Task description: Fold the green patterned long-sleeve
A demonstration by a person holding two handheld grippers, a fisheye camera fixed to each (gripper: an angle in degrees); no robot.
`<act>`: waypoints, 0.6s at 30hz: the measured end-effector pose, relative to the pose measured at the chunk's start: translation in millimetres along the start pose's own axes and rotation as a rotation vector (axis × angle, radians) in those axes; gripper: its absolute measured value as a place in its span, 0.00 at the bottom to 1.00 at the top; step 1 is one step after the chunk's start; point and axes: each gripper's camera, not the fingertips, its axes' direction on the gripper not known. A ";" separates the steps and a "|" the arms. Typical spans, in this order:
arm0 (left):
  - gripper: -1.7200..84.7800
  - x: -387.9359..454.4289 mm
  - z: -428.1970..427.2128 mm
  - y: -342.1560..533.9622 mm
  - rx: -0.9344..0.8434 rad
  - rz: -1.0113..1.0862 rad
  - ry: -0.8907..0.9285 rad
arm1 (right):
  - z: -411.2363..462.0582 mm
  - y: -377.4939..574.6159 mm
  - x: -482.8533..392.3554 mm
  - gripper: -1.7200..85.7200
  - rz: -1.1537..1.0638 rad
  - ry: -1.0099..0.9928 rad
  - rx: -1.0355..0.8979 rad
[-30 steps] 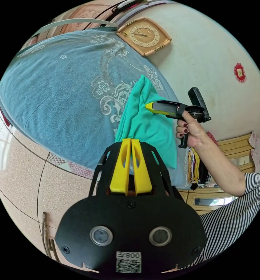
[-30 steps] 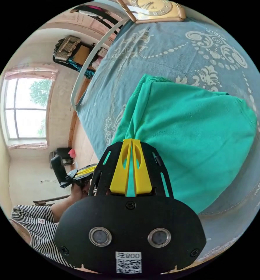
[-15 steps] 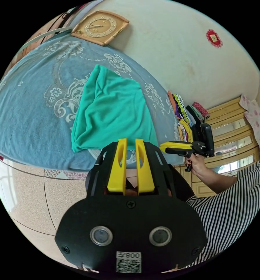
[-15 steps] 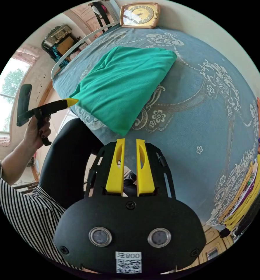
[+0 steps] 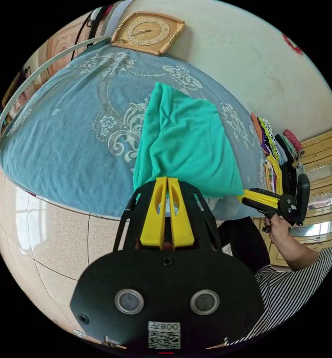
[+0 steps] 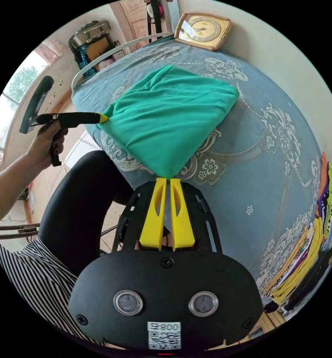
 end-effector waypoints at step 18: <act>0.02 -29.7 2.1 57.9 0.077 -0.312 0.121 | 3.4 52.6 37.1 0.03 -0.021 -0.034 -0.088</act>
